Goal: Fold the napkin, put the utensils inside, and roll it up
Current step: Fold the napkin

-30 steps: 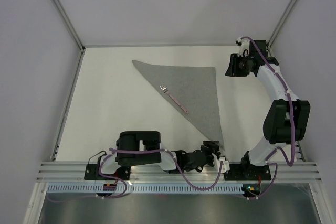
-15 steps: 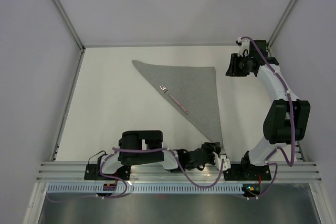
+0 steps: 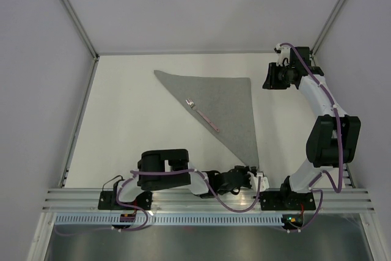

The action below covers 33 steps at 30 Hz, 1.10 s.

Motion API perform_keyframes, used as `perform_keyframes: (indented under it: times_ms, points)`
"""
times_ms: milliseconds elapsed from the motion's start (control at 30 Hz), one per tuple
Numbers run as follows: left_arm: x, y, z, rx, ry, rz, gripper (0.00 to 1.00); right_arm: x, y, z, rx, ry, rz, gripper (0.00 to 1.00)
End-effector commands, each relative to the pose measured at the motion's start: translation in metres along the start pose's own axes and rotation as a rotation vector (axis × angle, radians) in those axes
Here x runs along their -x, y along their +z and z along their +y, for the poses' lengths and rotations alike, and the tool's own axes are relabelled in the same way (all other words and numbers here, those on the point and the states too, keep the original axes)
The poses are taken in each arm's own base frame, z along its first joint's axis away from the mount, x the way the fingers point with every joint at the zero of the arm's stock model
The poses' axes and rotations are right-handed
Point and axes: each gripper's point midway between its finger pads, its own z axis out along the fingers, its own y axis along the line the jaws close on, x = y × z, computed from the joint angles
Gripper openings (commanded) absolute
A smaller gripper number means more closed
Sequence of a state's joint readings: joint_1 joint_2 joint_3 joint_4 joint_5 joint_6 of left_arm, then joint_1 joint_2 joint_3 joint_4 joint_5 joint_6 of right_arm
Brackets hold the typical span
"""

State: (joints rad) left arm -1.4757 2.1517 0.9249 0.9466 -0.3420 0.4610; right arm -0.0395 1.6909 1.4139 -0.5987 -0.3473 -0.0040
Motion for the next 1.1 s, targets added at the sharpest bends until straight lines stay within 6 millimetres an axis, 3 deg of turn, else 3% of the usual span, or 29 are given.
perform_keyframes:
  times_ms: [0,133,167,333,367,400,433,500,800,1067]
  points:
    - [0.028,0.001,0.021,0.039,-0.19,-0.061,0.02,-0.001,0.005,-0.002,0.0,0.016,0.007,0.39]
    - [0.032,-0.005,0.052,0.092,-0.355,-0.072,0.02,-0.002,0.006,-0.001,0.004,0.016,0.01,0.38]
    - [0.034,-0.007,0.068,0.119,-0.394,-0.078,0.02,-0.002,0.006,-0.002,0.003,0.017,0.011,0.38]
    - [0.019,-0.017,0.114,0.194,-0.67,-0.055,0.02,-0.003,0.007,-0.002,0.006,0.02,0.016,0.38]
    - [0.006,-0.021,0.131,0.226,-0.715,-0.044,0.02,-0.003,0.007,-0.001,0.007,0.02,0.017,0.38]
    - [0.011,-0.026,0.141,0.24,-0.795,-0.069,0.02,-0.004,0.008,-0.002,0.007,0.021,0.021,0.38]
    - [0.001,-0.029,0.159,0.283,-0.835,-0.063,0.02,-0.004,0.008,-0.002,0.007,0.021,0.021,0.38]
    - [-0.003,-0.038,0.175,0.322,-0.908,-0.072,0.02,-0.005,0.009,-0.001,0.01,0.023,0.025,0.38]
    - [-0.069,-0.071,0.267,0.544,-1.123,-0.008,0.02,-0.005,0.012,-0.001,0.017,0.025,0.032,0.38]
    - [-0.113,-0.086,0.311,0.583,-1.266,0.032,0.02,-0.005,0.013,0.001,0.024,0.025,0.037,0.38]
